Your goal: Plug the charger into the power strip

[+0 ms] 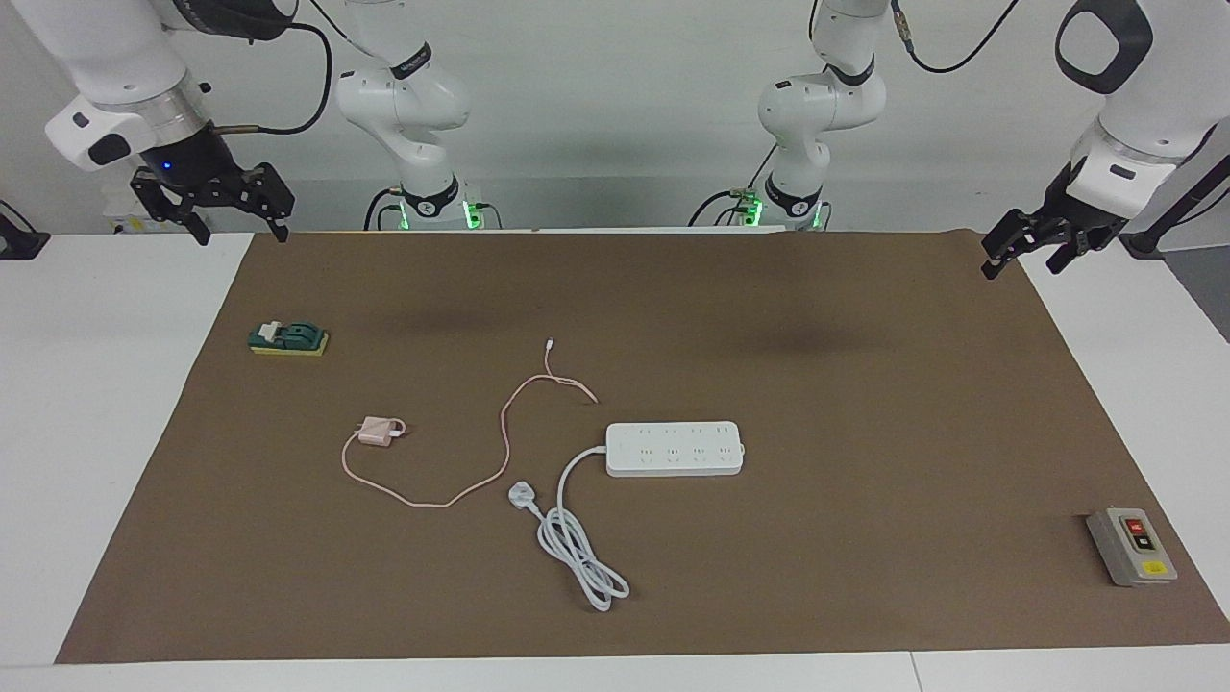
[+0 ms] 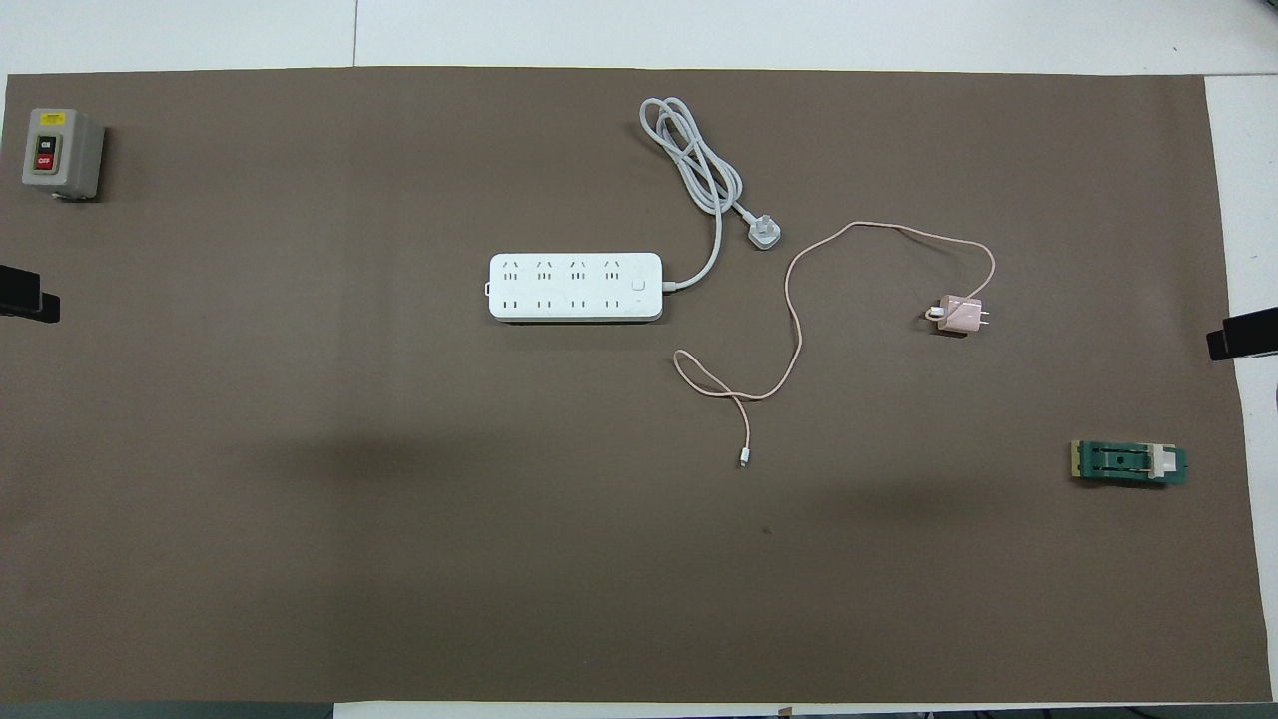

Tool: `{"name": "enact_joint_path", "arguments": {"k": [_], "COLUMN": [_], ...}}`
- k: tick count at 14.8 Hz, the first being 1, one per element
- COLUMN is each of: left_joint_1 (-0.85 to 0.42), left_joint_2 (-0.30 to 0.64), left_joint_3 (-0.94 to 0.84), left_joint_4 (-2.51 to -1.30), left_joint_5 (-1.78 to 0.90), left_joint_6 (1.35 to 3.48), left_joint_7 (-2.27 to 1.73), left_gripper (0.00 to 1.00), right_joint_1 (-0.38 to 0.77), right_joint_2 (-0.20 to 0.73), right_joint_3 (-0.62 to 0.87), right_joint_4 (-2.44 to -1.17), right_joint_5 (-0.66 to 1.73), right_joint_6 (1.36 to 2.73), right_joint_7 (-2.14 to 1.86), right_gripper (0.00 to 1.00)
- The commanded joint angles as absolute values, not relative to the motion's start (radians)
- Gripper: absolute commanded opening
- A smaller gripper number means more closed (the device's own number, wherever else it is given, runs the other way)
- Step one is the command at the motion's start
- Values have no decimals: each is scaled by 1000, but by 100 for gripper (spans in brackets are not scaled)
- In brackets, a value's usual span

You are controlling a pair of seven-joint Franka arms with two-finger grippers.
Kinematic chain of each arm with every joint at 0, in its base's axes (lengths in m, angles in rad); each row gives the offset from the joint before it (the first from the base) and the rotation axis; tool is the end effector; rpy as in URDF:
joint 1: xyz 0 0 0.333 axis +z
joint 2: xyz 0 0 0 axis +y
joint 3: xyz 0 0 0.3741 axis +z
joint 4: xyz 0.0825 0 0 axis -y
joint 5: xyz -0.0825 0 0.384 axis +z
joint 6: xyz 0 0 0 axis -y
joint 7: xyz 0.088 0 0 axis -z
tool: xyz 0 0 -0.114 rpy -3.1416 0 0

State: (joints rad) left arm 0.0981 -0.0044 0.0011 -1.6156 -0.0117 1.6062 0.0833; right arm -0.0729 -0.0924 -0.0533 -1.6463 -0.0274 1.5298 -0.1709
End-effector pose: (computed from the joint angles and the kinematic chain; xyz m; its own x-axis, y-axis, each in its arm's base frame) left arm 0.5527 0.0537 0.6600 0.9999 0.0163 -0.0040 0.0164 -0.9998 0.0121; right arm 0.5107 -0.0697 0.6860 0.9987 0.0439 -0.0277 0.0444 -0.9988 0.0180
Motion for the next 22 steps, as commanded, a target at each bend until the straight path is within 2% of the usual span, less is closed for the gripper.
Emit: {"name": "enact_joint_path", "arguments": {"k": [1, 17, 22], "left_joint_1": [94, 94, 94], "left_joint_2": [-32, -32, -32], "left_joint_3": [6, 6, 6], "left_joint_4": [-1646, -1644, -1646], "left_joint_5": [-9, -9, -9], "left_joint_6": [1603, 1603, 1603], "left_joint_7": [81, 81, 81], "left_gripper": [100, 100, 100], "right_joint_1": [-86, -83, -81], "right_joint_2": [-110, -115, -118], "right_joint_3": [-48, -46, -46], "right_joint_4": [-1669, -1680, -1690], "right_joint_5": [-15, -17, -15], "right_joint_6": [1548, 1543, 1543], "right_joint_7": [-160, -224, -34], "right_gripper": [100, 100, 100]}}
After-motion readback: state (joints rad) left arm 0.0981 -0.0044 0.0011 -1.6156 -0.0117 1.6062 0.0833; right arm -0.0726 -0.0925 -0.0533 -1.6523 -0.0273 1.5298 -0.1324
